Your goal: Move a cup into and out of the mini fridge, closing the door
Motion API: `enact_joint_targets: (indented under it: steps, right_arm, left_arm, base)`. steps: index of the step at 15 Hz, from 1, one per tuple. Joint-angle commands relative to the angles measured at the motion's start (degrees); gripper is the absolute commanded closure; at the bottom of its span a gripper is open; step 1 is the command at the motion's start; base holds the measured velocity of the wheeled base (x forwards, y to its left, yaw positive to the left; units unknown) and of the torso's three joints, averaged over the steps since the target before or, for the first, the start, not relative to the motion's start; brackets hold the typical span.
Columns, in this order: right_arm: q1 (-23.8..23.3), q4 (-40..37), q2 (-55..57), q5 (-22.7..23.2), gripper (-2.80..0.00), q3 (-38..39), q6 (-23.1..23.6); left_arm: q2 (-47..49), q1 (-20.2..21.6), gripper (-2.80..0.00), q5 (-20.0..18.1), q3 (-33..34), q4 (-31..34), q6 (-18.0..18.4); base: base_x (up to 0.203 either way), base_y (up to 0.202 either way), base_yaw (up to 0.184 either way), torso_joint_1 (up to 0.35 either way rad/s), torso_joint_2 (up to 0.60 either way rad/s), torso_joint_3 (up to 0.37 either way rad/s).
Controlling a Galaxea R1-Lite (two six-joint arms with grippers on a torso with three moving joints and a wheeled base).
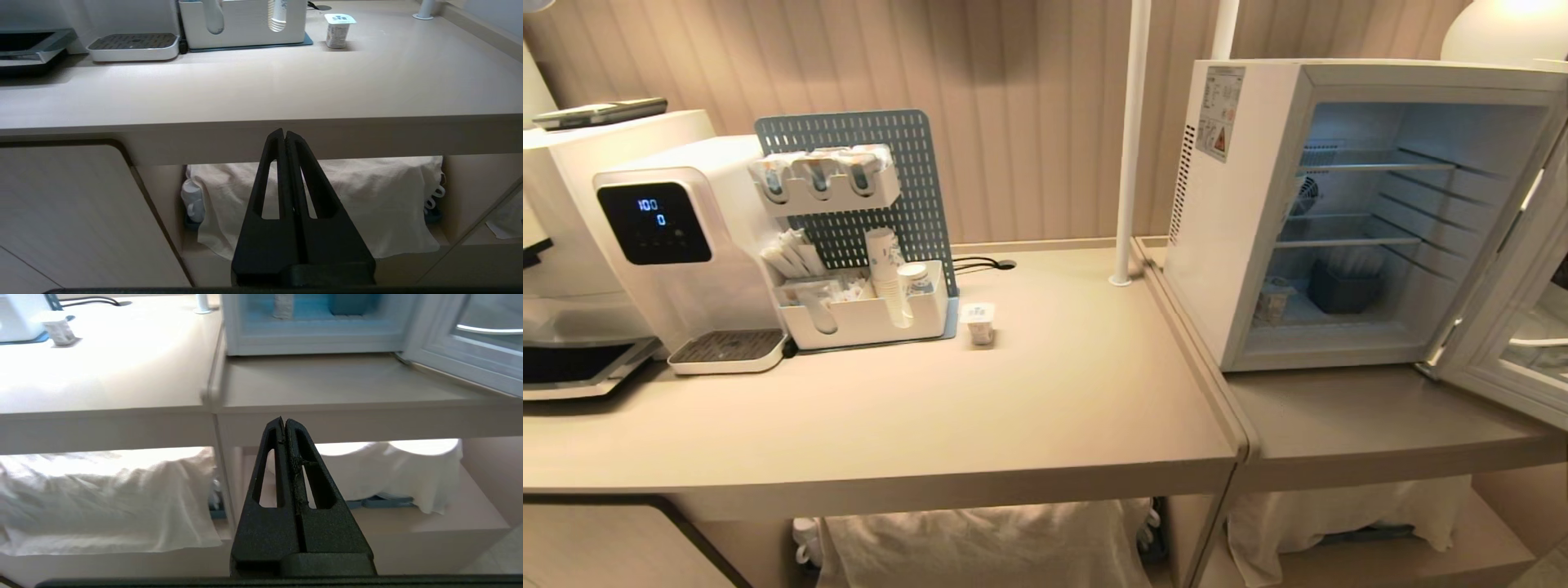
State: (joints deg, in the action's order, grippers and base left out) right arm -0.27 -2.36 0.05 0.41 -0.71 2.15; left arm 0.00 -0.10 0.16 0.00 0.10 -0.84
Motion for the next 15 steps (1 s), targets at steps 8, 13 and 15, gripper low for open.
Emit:
enact_joint_targets:
  steps: [8,13,15]
  right_arm:
    - [0.0,-0.1,0.1,0.0,0.00,0.0,0.1]
    - [0.0,-0.1,0.1,0.0,0.00,0.0,0.0]
    - [0.0,-0.1,0.1,0.0,0.00,0.0,0.0]
  left_arm:
    - [0.1,0.0,0.00,0.0,0.1,0.0,0.0]
    - [0.1,0.0,0.00,0.0,0.1,0.0,0.0]
    - [0.1,0.0,0.00,0.0,0.1,0.0,0.0]
  base:
    - [-0.118,0.164,-0.003,0.004,0.00,0.002]
    - [-0.193,0.193,0.000,0.003,0.00,0.000]
    - [-0.193,0.193,0.004,0.002,0.00,-0.002]
